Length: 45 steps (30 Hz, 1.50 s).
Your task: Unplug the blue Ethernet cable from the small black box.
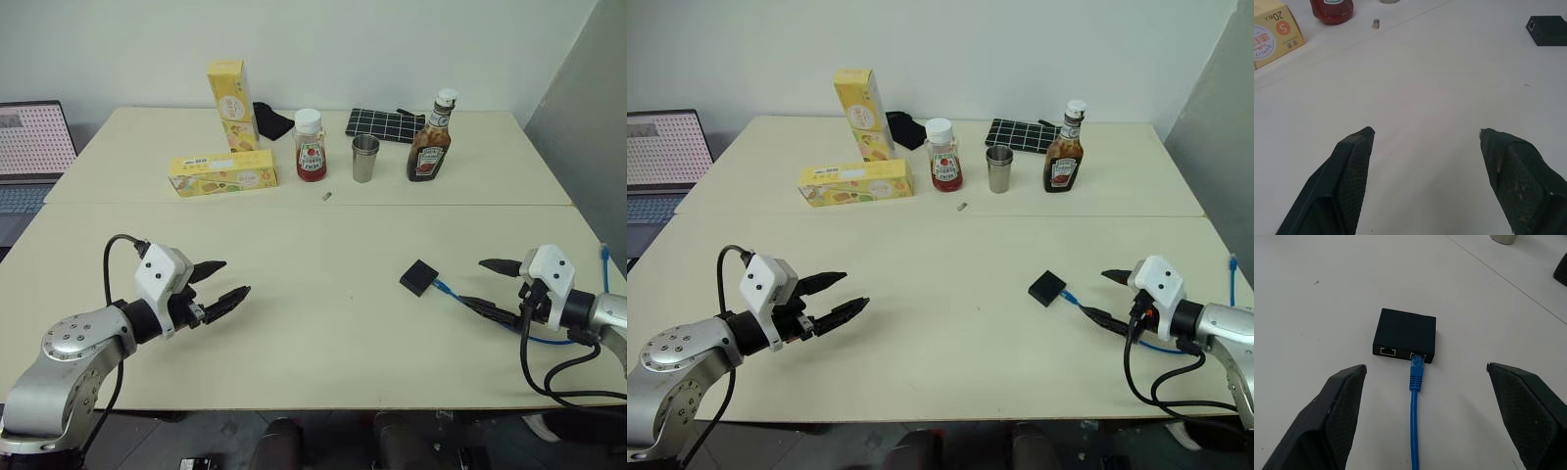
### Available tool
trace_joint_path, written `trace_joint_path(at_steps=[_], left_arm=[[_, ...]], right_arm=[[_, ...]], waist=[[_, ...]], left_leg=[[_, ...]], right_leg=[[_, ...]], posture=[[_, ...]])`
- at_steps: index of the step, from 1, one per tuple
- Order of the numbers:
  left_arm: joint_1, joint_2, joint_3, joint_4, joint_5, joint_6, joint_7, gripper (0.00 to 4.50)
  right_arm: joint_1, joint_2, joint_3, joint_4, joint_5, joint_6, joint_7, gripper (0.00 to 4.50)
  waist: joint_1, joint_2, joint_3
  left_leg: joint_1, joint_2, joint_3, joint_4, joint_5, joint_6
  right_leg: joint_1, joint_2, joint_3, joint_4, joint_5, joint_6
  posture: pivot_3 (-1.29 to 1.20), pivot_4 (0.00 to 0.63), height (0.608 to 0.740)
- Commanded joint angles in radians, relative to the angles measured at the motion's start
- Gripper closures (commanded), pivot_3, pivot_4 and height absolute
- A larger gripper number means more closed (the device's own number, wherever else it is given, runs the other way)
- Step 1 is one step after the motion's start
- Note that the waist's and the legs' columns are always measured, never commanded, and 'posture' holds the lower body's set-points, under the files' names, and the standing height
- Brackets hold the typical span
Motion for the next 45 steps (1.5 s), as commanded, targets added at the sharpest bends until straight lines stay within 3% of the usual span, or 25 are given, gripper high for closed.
trace_joint_path(at_steps=[1, 19, 31, 43, 45], left_arm=[[-0.008, 0.022, 0.039, -0.035, -0.026, 0.009, -0.014, 0.84], [0.000, 0.016, 0.025, -0.022, 0.026, -0.056, -0.028, 0.84], [-0.091, 0.080, -0.088, -0.103, -0.112, 0.045, -0.210, 0.84], [-0.204, 0.087, -0.203, -0.127, -0.131, 0.066, -0.281, 0.84], [-0.205, 0.087, -0.203, -0.130, -0.132, 0.066, -0.280, 0.82]], right_arm=[[-0.016, -0.012, -0.024, -0.019, 0.010, 0.000, 0.004, 0.33], [-0.043, -0.014, 0.002, -0.021, -0.015, 0.052, -0.021, 0.33], [-0.024, 0.061, 0.079, -0.101, -0.022, 0.150, -0.109, 0.33], [-0.120, 0.130, 0.180, 0.111, -0.109, 0.127, -0.141, 0.33], [-0.128, 0.130, 0.185, 0.133, -0.118, 0.123, -0.141, 0.62]], waist=[[0.000, 0.000, 0.000], [0.001, 0.000, 0.000], [0.001, 0.000, 0.000], [-0.001, 0.000, 0.000], [-0.001, 0.000, 0.000]], left_leg=[[0.000, 0.000, 0.000, 0.000, 0.000, 0.000], [0.000, 0.000, 0.000, 0.000, 0.000, 0.000], [0.000, 0.000, 0.000, 0.000, 0.000, 0.000], [0.000, -0.001, 0.001, 0.000, 0.000, 0.000], [0.000, -0.001, 0.001, 0.000, 0.000, 0.000]], right_leg=[[0.000, 0.000, 0.000, 0.000, 0.000, 0.000], [0.000, 0.000, 0.000, 0.000, 0.000, 0.000], [0.000, 0.000, 0.000, 0.000, 0.000, 0.000], [-0.001, 0.001, 0.000, 0.000, 0.000, 0.000], [-0.001, 0.001, 0.000, 0.000, 0.000, 0.000]], posture=[[0.00, 0.150, 0.740], [0.00, 0.150, 0.740], [0.00, 0.150, 0.740], [0.00, 0.150, 0.740], [0.00, 0.150, 0.740]])
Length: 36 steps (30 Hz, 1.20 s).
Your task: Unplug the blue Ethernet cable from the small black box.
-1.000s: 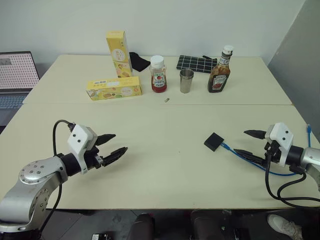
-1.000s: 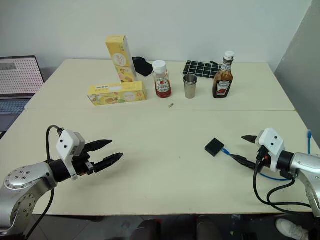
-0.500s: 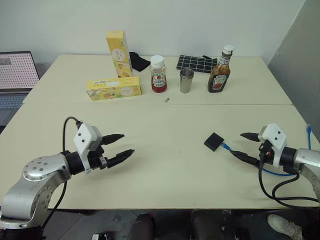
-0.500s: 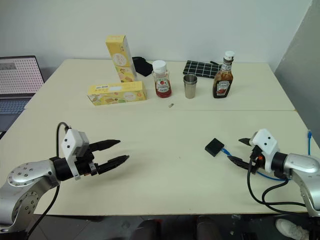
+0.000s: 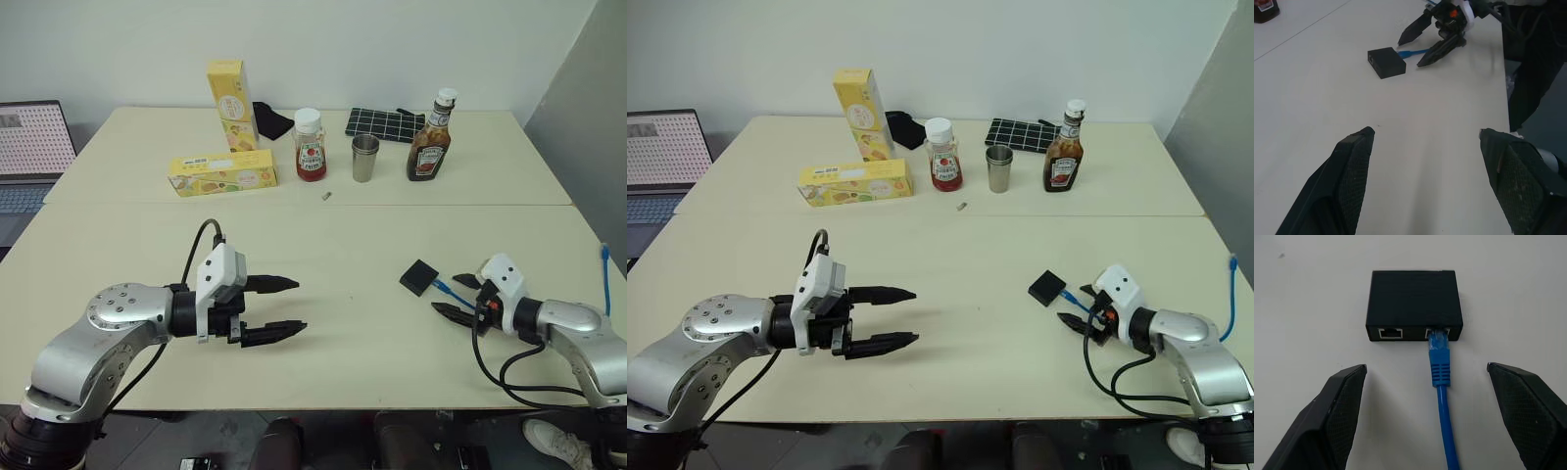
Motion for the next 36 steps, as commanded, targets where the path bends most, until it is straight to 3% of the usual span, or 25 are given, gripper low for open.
trace_joint_path(at_steps=[1, 15, 22, 36], left_arm=[[-0.012, 0.009, 0.006, -0.030, -0.008, -0.007, -0.001, 0.82], [0.019, 0.003, 0.027, -0.007, -0.007, -0.001, 0.028, 0.82], [0.008, -0.055, 0.079, 0.067, -0.085, 0.072, 0.101, 0.82], [-0.067, -0.190, 0.174, 0.123, -0.343, 0.263, 0.269, 0.82]], right_arm=[[-0.024, -0.002, -0.003, 0.022, -0.023, -0.023, -0.006, 0.78], [-0.069, -0.020, 0.057, 0.065, -0.108, -0.123, 0.007, 4.28], [-0.159, -0.009, 0.119, 0.031, -0.206, -0.324, 0.021, 4.38], [-0.530, 0.157, 0.320, 0.081, -0.370, -0.742, 0.048, 4.39]], waist=[[0.000, 0.000, 0.000], [0.001, 0.000, 0.000], [-0.003, 0.000, 0.000], [0.002, 0.000, 0.000]], left_leg=[[0.000, 0.000, 0.000, 0.000, 0.000, 0.000], [0.000, 0.000, 0.000, 0.000, 0.000, 0.000], [0.000, 0.000, 0.001, 0.000, 0.000, 0.000], [-0.001, 0.002, -0.001, 0.001, 0.000, -0.001]], right_leg=[[0.000, 0.000, 0.000, 0.000, 0.000, 0.000], [0.000, 0.000, 0.000, 0.000, 0.000, 0.000], [-0.001, 0.000, 0.001, 0.001, 0.000, 0.000], [-0.001, -0.002, -0.001, 0.000, 0.000, 0.000]], posture=[[0.00, 0.150, 0.740], [0.00, 0.150, 0.740], [0.00, 0.150, 0.740], [0.00, 0.150, 0.740]])
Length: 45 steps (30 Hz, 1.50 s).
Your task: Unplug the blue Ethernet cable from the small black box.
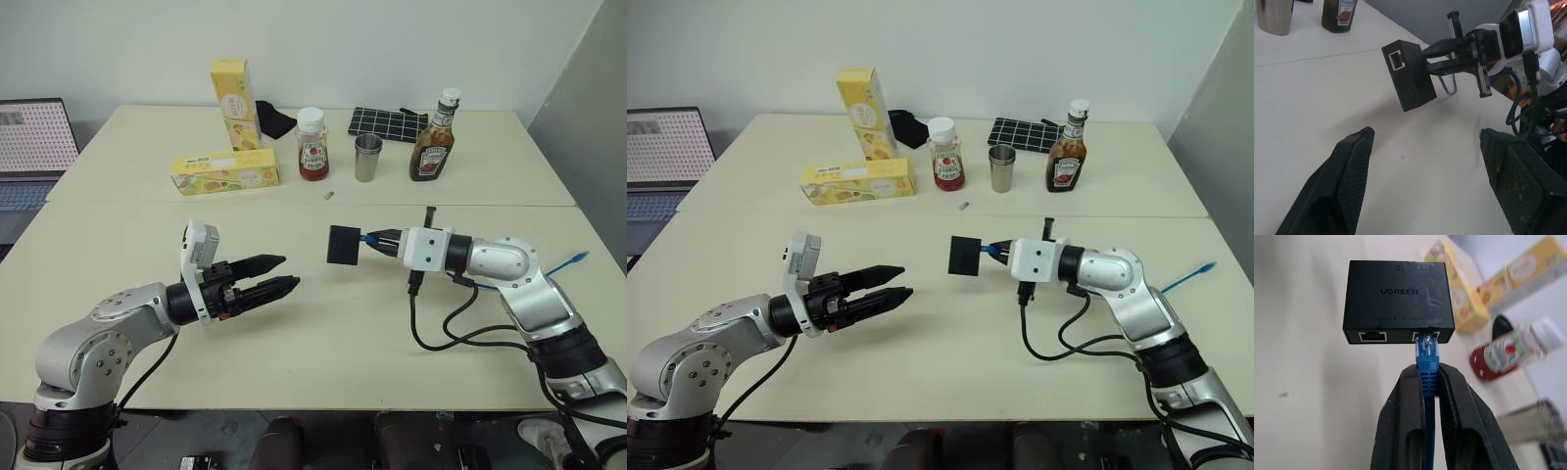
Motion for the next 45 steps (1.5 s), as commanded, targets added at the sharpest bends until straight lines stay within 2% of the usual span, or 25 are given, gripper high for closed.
trace_joint_path(at_steps=[1, 13, 26, 35, 36, 37, 41, 44, 45], left_arm=[[-0.022, -0.025, 0.021, -0.008, -0.057, 0.018, 0.032, 0.82], [-0.062, -0.056, 0.012, 0.013, -0.104, 0.029, 0.042, 0.82], [-0.060, -0.057, 0.015, 0.026, -0.112, 0.022, 0.031, 3.64], [-0.048, -0.054, 0.004, 0.031, -0.094, 0.015, 0.022, 3.70], [-0.051, -0.053, 0.003, 0.034, -0.093, 0.015, 0.019, 3.70], [-0.052, -0.052, 0.001, 0.037, -0.091, 0.016, 0.017, 3.70], [-0.064, -0.045, -0.013, 0.049, -0.080, 0.016, -0.001, 3.70], [-0.073, -0.038, -0.027, 0.058, -0.062, 0.013, -0.024, 3.70], [-0.078, -0.026, -0.047, 0.065, -0.037, 0.002, -0.047, 3.70]], right_arm=[[-0.079, 0.041, 0.025, 0.008, -0.027, -0.118, 0.000, 4.39], [-0.152, 0.099, 0.084, 0.071, -0.055, -0.278, 0.019, 4.39], [-0.151, 0.110, 0.084, 0.106, -0.077, -0.360, 0.002, 4.39], [-0.146, 0.090, 0.096, 0.120, -0.107, -0.420, 0.014, 4.39], [-0.144, 0.084, 0.095, 0.116, -0.099, -0.417, 0.024, 3.68], [-0.143, 0.079, 0.095, 0.113, -0.093, -0.415, 0.031, 3.59], [-0.129, 0.048, 0.082, 0.069, -0.039, -0.375, 0.077, 2.65], [-0.109, 0.016, 0.080, 0.015, 0.031, -0.287, 0.139, 1.87], [-0.089, -0.005, 0.068, -0.025, 0.090, -0.203, 0.171, 1.63]], waist=[[0.000, 0.000, 0.000], [-0.002, 0.000, 0.000], [-0.002, 0.000, 0.000], [-0.002, 0.000, 0.000], [-0.002, 0.000, 0.000], [-0.002, 0.000, 0.000], [-0.002, 0.000, 0.000], [-0.001, 0.000, 0.000], [-0.001, 0.000, 0.000]], left_leg=[[0.000, 0.000, 0.000, 0.000, 0.000, 0.000], [0.000, 0.000, -0.001, 0.000, 0.002, -0.003], [0.000, 0.000, 0.000, 0.000, 0.002, -0.003], [0.000, 0.000, 0.000, 0.000, 0.002, -0.003], [0.000, 0.000, -0.001, 0.000, 0.002, -0.003], [0.000, 0.000, 0.000, 0.000, 0.002, -0.003], [0.000, 0.000, -0.001, 0.000, 0.002, -0.003], [0.000, 0.000, -0.001, 0.000, 0.002, -0.003], [0.000, 0.000, -0.001, 0.000, 0.002, -0.003]], right_leg=[[0.000, 0.000, 0.000, 0.000, 0.000, 0.000], [0.000, 0.000, -0.001, 0.001, 0.000, 0.000], [0.000, 0.000, 0.000, 0.001, 0.000, 0.000], [0.000, 0.000, 0.000, 0.000, 0.000, 0.000], [0.000, 0.000, 0.000, 0.000, 0.000, 0.000], [0.000, 0.000, 0.000, 0.000, 0.000, 0.000], [0.000, 0.000, 0.000, 0.000, 0.000, 0.000], [0.000, 0.000, 0.000, 0.000, 0.000, 0.000], [0.000, 0.000, 0.000, 0.000, 0.000, 0.000]], posture=[[0.00, 0.150, 0.740], [0.00, 0.150, 0.740], [0.00, 0.150, 0.740], [0.00, 0.150, 0.740], [0.00, 0.150, 0.740], [0.00, 0.150, 0.740], [0.00, 0.150, 0.740], [0.00, 0.150, 0.740], [0.00, 0.150, 0.740]])
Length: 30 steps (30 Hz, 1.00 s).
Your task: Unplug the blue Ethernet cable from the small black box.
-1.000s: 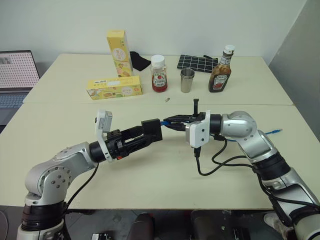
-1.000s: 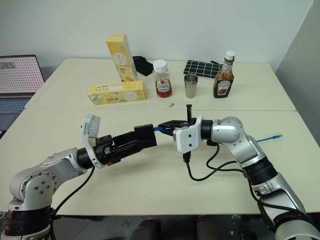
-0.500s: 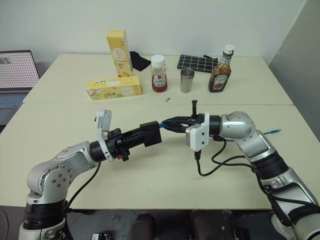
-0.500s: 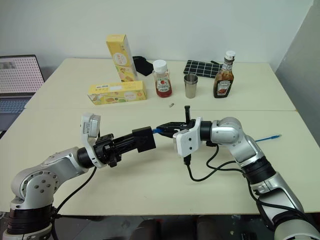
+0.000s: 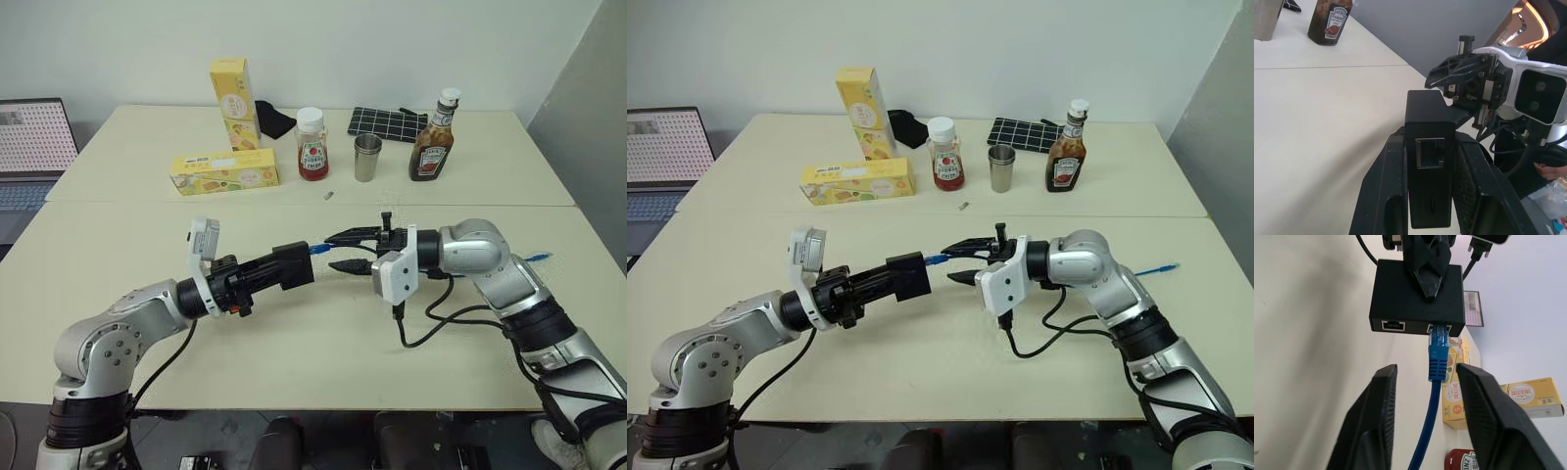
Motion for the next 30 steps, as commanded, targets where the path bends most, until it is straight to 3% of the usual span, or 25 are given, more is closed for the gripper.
trace_joint_path(at_steps=[1, 5, 11, 18, 28, 30], left_arm=[[-0.027, 0.031, -0.041, 0.004, 0.055, -0.040, -0.072, 3.70], [-0.050, 0.064, -0.118, 0.037, 0.163, -0.133, -0.183, 3.70], [-0.078, 0.080, -0.166, 0.081, 0.230, -0.225, -0.331, 3.70], [-0.075, 0.041, -0.146, 0.090, 0.215, -0.267, -0.379, 3.70], [-0.057, 0.041, -0.145, 0.073, 0.218, -0.272, -0.374, 3.70], [-0.055, 0.042, -0.145, 0.070, 0.219, -0.272, -0.374, 3.70]], right_arm=[[0.041, -0.048, -0.049, -0.136, 0.172, 0.216, 0.087, 1.62], [0.093, -0.116, -0.103, -0.331, 0.469, 0.751, 0.118, 1.61], [0.099, -0.057, -0.183, -0.441, 0.754, 1.181, -0.003, 1.61], [0.098, 0.027, -0.186, -0.415, 0.794, 1.326, -0.091, 1.61], [0.100, 0.063, -0.179, -0.396, 0.803, 1.388, -0.088, 1.61], [0.097, 0.068, -0.181, -0.392, 0.804, 1.393, -0.086, 1.98]], waist=[[0.001, 0.000, 0.000], [0.003, 0.000, 0.000], [-0.002, 0.000, 0.000], [-0.001, 0.001, 0.001], [-0.001, 0.001, 0.001], [-0.001, 0.001, 0.001]], left_leg=[[0.000, 0.000, 0.000, 0.000, 0.000, 0.000], [-0.001, 0.000, -0.001, 0.000, 0.000, 0.000], [-0.001, -0.001, -0.005, 0.000, -0.001, 0.002], [-0.002, -0.001, -0.004, -0.001, -0.001, 0.002], [-0.002, -0.001, -0.004, -0.001, -0.001, 0.002], [-0.002, -0.001, -0.003, -0.001, -0.001, 0.002]], right_leg=[[0.000, 0.000, 0.000, 0.000, 0.000, 0.000], [0.000, 0.000, -0.001, 0.000, 0.000, 0.000], [0.000, 0.000, -0.001, 0.000, 0.000, 0.000], [-0.001, 0.001, -0.002, -0.001, 0.000, -0.001], [-0.001, 0.001, -0.003, -0.001, -0.001, -0.001], [-0.001, 0.001, -0.002, -0.001, -0.001, -0.001]], posture=[[0.00, 0.150, 0.740], [0.00, 0.150, 0.740], [0.00, 0.150, 0.740], [0.00, 0.150, 0.740], [0.00, 0.150, 0.740], [0.00, 0.150, 0.740]])
